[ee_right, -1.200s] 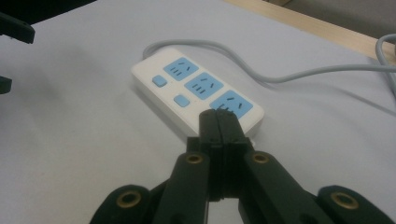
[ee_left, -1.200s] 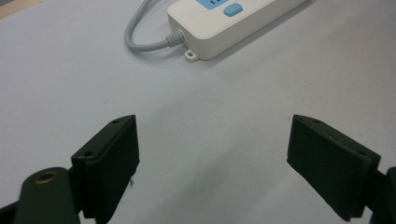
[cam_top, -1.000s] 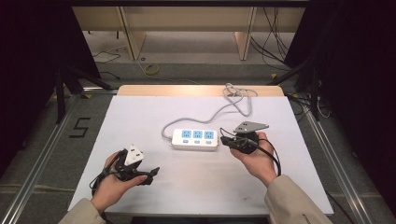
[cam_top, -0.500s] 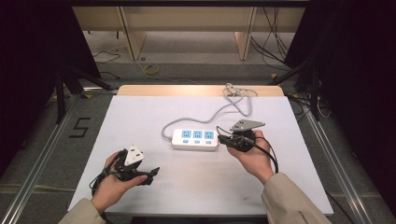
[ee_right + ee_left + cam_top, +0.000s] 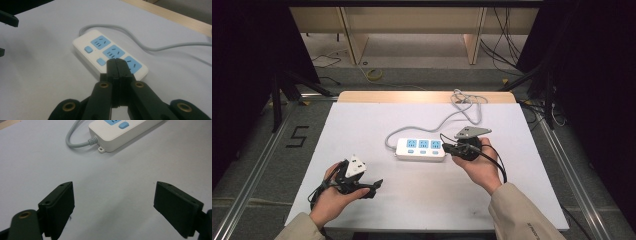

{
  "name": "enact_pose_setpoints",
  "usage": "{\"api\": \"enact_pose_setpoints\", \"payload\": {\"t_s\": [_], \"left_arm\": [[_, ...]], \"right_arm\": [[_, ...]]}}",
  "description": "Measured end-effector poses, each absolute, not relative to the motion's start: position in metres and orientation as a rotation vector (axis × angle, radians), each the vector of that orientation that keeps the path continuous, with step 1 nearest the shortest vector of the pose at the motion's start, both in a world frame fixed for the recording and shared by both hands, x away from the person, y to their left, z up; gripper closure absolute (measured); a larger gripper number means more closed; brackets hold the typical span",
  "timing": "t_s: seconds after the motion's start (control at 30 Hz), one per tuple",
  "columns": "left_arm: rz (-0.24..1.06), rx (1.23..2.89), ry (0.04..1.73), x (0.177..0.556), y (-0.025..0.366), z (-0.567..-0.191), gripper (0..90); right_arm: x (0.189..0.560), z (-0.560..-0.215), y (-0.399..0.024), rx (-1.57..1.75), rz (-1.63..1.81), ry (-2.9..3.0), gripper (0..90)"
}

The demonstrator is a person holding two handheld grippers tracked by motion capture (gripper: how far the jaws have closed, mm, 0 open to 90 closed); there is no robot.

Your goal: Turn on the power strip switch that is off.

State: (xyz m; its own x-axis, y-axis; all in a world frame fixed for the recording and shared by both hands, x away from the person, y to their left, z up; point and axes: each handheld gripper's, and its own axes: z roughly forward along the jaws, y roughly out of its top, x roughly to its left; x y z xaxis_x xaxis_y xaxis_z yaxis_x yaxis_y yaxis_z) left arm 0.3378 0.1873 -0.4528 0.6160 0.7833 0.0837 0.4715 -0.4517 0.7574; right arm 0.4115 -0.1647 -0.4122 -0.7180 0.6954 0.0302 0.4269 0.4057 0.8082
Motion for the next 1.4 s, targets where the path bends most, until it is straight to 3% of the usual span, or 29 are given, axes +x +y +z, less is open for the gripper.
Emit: {"api": "enact_pose_setpoints", "payload": {"t_s": [1.4], "left_arm": [[0.552,2.131,0.979,0.338,0.187,-0.453,16.4]], "right_arm": [[0.424,-0.413,-0.139,0.95,1.208,2.405,90.0]]}}
